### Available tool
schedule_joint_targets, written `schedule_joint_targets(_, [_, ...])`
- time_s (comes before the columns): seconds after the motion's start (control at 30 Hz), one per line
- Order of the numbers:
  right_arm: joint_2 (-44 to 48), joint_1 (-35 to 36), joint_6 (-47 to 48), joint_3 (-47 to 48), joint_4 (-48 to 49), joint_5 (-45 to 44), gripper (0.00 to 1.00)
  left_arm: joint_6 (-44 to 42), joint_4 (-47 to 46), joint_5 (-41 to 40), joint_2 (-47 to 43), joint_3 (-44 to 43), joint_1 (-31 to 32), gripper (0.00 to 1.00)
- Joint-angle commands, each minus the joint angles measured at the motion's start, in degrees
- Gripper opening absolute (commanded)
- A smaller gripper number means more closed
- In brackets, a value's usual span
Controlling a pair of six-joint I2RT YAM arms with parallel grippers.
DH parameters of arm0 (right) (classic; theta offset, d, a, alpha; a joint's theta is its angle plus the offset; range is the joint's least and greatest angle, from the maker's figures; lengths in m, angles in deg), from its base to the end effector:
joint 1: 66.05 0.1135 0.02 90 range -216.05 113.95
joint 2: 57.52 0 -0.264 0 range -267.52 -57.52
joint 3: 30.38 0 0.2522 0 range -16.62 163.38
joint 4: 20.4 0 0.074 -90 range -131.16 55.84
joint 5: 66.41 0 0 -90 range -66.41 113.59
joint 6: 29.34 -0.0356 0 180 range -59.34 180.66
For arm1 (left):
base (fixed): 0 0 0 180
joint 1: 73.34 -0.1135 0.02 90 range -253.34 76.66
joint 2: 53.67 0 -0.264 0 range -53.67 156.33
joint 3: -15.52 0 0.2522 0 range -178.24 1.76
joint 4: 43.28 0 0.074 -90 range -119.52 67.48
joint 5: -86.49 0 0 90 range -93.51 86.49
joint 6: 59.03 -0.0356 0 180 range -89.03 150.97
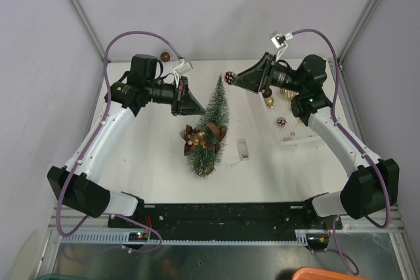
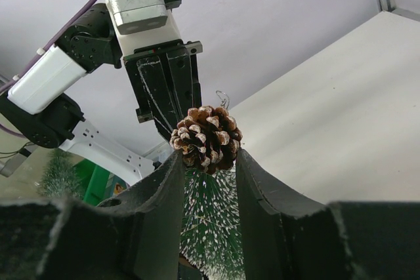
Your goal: Decorate the small christmas tree
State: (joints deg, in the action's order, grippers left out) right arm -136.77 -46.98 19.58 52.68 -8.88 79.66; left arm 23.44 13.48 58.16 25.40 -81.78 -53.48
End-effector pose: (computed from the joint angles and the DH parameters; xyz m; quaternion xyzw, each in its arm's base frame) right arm 0.2861 0.1302 0.4144 -0.2646 0.5968 0.5984 0.4645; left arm 0.2533 -0.1248 0.3950 0.3994 0.6988 -0.4991 0.3211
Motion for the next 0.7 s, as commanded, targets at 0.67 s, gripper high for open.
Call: schedule_joint_targets(0.67, [6.8,-1.1,6.4,2.4,-8.5,2.3,0.38,0.0,-0.5,0.0,-2.3,0.5,0.3,0.0])
